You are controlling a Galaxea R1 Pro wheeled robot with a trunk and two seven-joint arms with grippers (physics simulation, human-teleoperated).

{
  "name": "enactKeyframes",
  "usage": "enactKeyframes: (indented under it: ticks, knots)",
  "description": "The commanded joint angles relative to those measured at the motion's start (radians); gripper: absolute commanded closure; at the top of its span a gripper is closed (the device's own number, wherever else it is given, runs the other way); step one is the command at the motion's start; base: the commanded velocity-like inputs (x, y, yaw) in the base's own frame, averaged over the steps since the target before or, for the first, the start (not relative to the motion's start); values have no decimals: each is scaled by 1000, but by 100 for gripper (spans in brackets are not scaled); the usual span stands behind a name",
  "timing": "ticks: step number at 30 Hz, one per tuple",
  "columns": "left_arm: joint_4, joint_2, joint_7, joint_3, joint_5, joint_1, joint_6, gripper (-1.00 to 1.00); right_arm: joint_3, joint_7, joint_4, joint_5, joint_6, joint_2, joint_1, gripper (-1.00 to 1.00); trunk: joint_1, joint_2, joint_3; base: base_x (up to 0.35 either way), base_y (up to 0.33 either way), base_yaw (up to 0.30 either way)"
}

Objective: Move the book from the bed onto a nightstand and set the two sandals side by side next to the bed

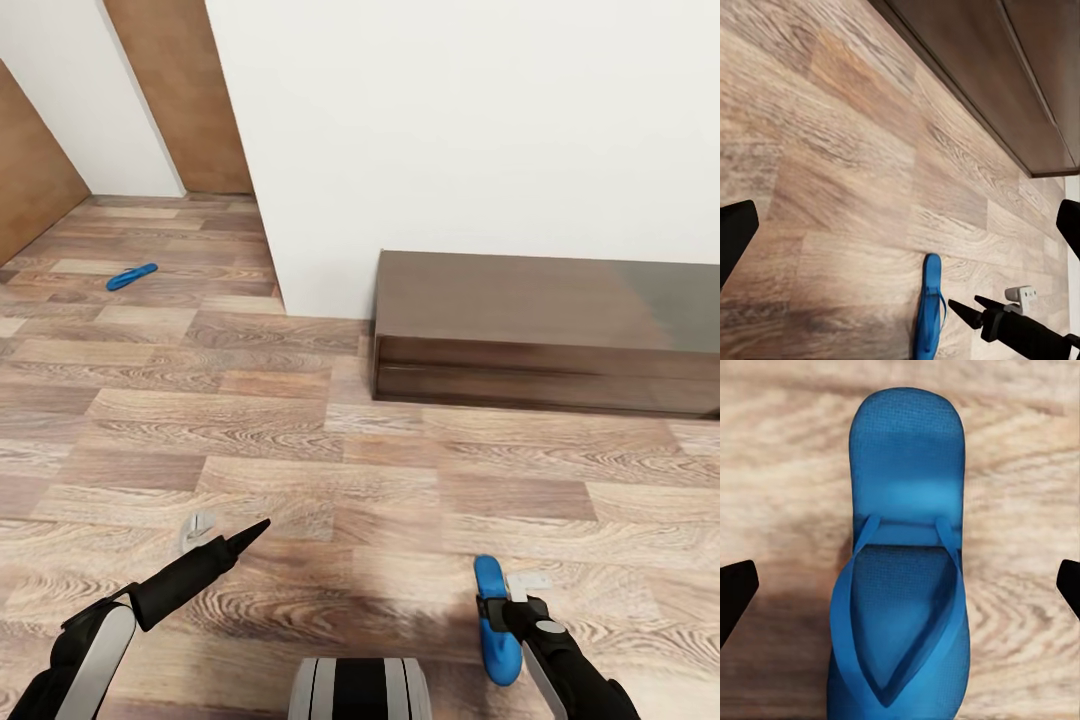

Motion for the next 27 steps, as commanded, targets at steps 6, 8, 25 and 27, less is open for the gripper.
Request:
enactKeyframes:
  ticks: [6,8,25,27]
  knots:
    - [0,-1,-1,0,5,0,6,-100,0,-1,-2,0,6,1,0,-100,0,0,-1,78,0,0]
    - [0,-1,-1,0,5,0,6,-100,0,-1,-2,0,6,1,0,-100,0,0,-1,10,0,0]
    - [0,-2,-1,-2,4,-1,7,-100,0,-1,0,0,6,3,0,-100,5,-3,-39,1,0,0]
    - [0,-2,0,-2,4,-1,7,-100,0,-1,0,0,6,3,0,-100,6,-3,-47,0,0,0]
